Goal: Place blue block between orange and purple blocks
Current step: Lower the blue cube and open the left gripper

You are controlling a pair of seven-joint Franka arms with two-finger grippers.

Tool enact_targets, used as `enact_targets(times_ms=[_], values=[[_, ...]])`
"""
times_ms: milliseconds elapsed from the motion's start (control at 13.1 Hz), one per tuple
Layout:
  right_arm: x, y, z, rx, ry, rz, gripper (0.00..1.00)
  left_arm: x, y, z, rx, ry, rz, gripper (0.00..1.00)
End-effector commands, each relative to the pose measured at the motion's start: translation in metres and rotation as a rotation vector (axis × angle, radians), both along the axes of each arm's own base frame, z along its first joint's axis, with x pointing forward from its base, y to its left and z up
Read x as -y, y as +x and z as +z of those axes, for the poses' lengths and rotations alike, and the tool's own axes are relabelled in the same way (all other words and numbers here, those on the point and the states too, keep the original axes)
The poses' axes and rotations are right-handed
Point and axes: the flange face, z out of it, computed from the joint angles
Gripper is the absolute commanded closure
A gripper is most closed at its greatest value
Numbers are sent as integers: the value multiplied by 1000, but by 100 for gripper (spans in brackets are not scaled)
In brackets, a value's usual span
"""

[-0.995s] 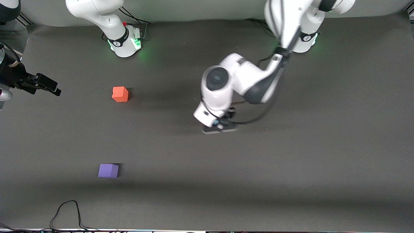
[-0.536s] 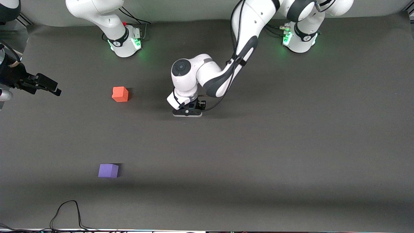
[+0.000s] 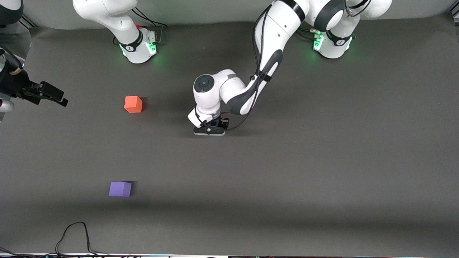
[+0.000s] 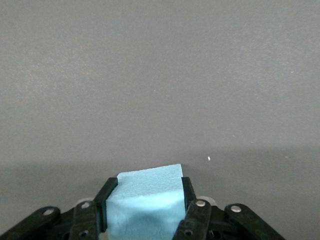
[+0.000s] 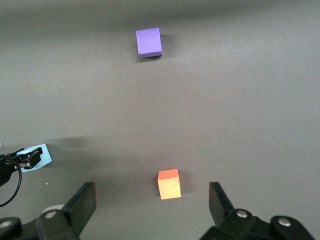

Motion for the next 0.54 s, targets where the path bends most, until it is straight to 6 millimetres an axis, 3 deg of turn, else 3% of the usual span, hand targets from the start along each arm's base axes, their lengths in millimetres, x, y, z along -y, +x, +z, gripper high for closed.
enact_targets(times_ms=[0, 77, 153, 383, 459], values=[[13, 0, -1, -7, -3, -25, 0, 2, 4, -6, 28, 9, -1, 27], [9, 0, -2, -8, -3, -19, 0, 2, 4, -5, 28, 9, -3, 7], [6, 0, 0, -5, -7, -16, 0, 2, 6, -1, 30, 7, -2, 1], [10, -1, 2, -3, -10, -21, 0, -2, 11, 31, 17, 11, 17, 0], [7, -1, -1, -16, -11, -16, 0, -12, 22, 42, 7, 21, 38, 0]])
